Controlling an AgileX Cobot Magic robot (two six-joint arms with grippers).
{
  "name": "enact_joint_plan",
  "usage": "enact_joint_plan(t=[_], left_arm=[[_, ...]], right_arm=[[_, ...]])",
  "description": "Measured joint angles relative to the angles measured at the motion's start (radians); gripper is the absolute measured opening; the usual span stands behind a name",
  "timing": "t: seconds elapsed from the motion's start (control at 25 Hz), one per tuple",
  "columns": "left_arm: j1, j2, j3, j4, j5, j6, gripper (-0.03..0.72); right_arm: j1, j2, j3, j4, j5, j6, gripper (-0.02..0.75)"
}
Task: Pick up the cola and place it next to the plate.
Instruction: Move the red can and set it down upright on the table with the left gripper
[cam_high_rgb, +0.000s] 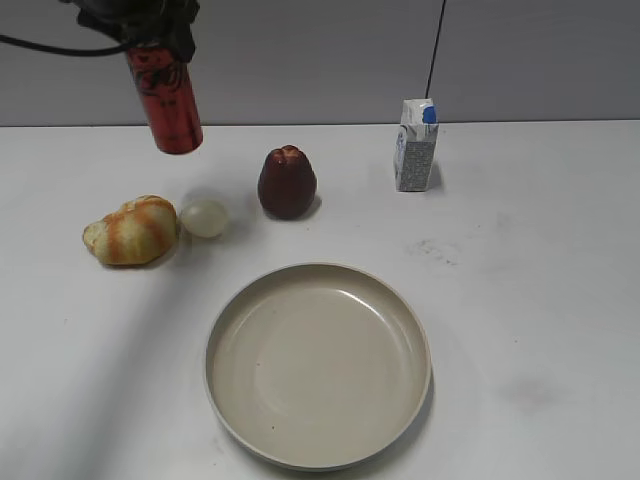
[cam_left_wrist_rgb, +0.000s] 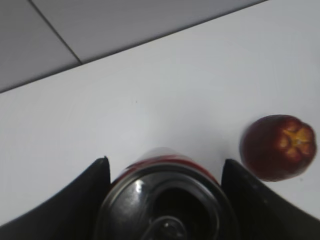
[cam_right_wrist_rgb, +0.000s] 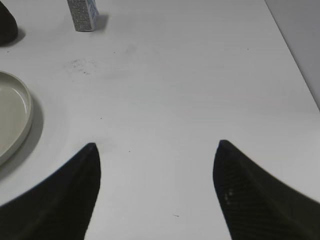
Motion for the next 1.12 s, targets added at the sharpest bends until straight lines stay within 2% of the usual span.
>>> enact_joint_plan(t=[0.2, 0.32, 0.64, 0.92, 1.12], left_arm=[[-0.121, -0.025, -0.110, -0.084, 0.065, 0.000, 0.507], [-0.218, -0.030, -0.118, -0.119, 0.070, 0.000, 0.507], [-0.461, -0.009, -0.116, -0.135, 0.056, 0.000, 0.507], [-0.602, 0.072, -0.111, -0.134, 0.056, 0.000, 0.507], [-0.660, 0.111, -0.111, -0.112, 0.063, 0.000, 0.507]], right_arm=[[0.000, 0.000, 0.000, 0.000, 0.000, 0.000, 0.533], [0.000, 0.000, 0.000, 0.000, 0.000, 0.000, 0.533], [0.000, 0.000, 0.000, 0.000, 0.000, 0.000, 0.533], [0.000, 0.000, 0.000, 0.000, 0.000, 0.000, 0.533], [0.000, 0.000, 0.000, 0.000, 0.000, 0.000, 0.533]])
